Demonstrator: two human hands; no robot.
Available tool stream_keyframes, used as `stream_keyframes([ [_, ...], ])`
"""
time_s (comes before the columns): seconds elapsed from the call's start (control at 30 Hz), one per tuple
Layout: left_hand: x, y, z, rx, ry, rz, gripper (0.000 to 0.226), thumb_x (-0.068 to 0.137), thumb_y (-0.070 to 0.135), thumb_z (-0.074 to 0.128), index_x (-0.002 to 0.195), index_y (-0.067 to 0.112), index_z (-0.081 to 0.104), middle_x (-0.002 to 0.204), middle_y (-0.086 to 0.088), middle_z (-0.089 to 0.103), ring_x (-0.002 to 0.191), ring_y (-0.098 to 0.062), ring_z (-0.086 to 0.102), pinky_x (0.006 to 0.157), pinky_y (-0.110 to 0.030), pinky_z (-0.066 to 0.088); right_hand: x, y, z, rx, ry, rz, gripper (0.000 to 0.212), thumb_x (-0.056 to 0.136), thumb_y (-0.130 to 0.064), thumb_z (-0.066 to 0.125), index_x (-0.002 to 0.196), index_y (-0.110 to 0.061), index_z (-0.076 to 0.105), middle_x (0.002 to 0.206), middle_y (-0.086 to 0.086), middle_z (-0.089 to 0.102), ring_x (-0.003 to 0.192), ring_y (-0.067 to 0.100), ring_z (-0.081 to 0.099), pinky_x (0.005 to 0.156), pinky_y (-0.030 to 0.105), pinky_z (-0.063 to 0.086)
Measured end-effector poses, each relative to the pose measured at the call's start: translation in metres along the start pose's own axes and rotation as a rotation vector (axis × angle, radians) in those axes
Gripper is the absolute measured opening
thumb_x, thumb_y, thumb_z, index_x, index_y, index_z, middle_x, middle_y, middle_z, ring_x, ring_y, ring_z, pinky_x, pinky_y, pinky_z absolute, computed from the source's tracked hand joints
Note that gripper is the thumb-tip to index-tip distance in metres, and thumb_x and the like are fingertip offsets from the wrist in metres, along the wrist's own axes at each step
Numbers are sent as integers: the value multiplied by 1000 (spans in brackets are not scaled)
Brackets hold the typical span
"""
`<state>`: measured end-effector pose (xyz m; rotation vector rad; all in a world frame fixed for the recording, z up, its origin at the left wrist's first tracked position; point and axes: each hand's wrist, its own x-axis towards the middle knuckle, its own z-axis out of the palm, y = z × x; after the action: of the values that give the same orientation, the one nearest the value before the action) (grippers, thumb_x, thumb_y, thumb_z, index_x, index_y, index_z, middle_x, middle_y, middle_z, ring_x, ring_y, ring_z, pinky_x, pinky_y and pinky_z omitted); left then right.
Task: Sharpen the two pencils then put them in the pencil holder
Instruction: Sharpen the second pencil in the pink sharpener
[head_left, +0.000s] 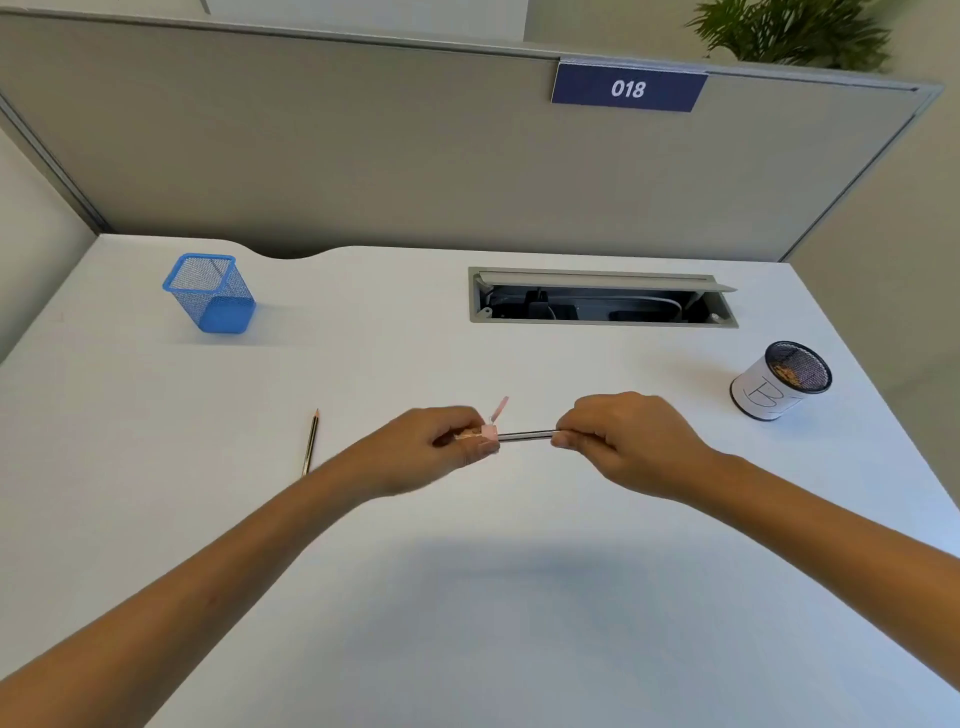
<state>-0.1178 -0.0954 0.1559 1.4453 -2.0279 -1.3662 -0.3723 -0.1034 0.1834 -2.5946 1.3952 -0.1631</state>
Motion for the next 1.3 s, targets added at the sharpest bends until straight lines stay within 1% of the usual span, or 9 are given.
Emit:
stream_keyframes([
  [0.1, 2, -15, 1, 616, 308, 491, 18, 95, 37, 52, 97, 23, 63, 80, 9, 58, 70, -17, 46, 58, -32, 45, 6, -4, -4, 642, -336, 357, 37, 95, -41, 51, 71, -18, 66, 52, -10, 44, 49, 10, 35, 51, 23, 27],
  [0.2, 7, -23, -4, 740, 353, 600, 27, 95, 38, 48, 101, 19, 65, 80, 6, 56, 69, -19, 46, 51, -32, 43, 9, -5, -6, 889, -496, 429, 40, 97, -39, 49, 71, -13, 63, 48, -9, 37, 47, 11, 27, 47, 20, 22],
  [0.37, 9, -19, -4, 126, 43, 164, 25, 96, 48, 54, 93, 28, 68, 72, 5, 59, 64, -7, 46, 61, -25, 38, 9, -3, -2, 438, -287, 149, 12, 92, -34, 59, 97, -23, 59, 73, -10, 64, 64, 5, 54, 59, 20, 42],
  [0.5, 7, -7, -4, -476, -252, -216, 39, 96, 48, 51, 80, 18, 69, 57, 2, 35, 55, -17, 20, 48, -23, 18, 4, 8, 7, -176, 99, -270, 13, 95, -24, 53, 92, -17, 64, 76, -2, 60, 61, 21, 53, 54, 25, 33],
  [0.63, 5, -2, -1, -786, -428, -410, 43, 95, 49, 49, 79, 14, 67, 55, 4, 33, 47, -12, 13, 42, -19, 14, 4, 9, 9, -242, 234, -390, 15, 94, -19, 54, 85, -14, 66, 67, 0, 57, 53, 23, 47, 49, 26, 31],
  [0.77, -1, 4, 6, -325, -157, -152, 32, 99, 44, 52, 86, 20, 67, 59, 10, 44, 56, -14, 29, 54, -24, 25, 0, 2, 5, -55, 134, -159, 28, 94, -37, 45, 84, -22, 66, 67, -9, 58, 56, 14, 48, 50, 22, 30],
  [0.93, -9, -12, 13, 426, 164, 311, 26, 95, 51, 45, 99, 30, 61, 85, 15, 63, 77, -6, 53, 65, -26, 46, 0, -3, -3, 351, -243, 193, 31, 95, -41, 49, 79, -23, 68, 60, -4, 57, 51, 7, 42, 53, 25, 35],
  [1.1, -17, -37, 3, 391, 269, 324, 16, 97, 46, 48, 97, 33, 58, 84, 26, 58, 80, -1, 53, 66, -18, 42, -7, 8, -19, 481, -335, 311, 39, 97, -40, 47, 70, -18, 65, 49, -7, 51, 44, 1, 43, 52, 18, 33],
  [1.3, -19, -30, 12, 112, 248, 233, 29, 97, 54, 43, 98, 30, 60, 85, 4, 64, 71, -19, 54, 65, -37, 45, -13, 8, -22, 511, -289, 318, 37, 97, -40, 46, 68, -24, 63, 48, -9, 53, 45, 2, 43, 50, 15, 31],
])
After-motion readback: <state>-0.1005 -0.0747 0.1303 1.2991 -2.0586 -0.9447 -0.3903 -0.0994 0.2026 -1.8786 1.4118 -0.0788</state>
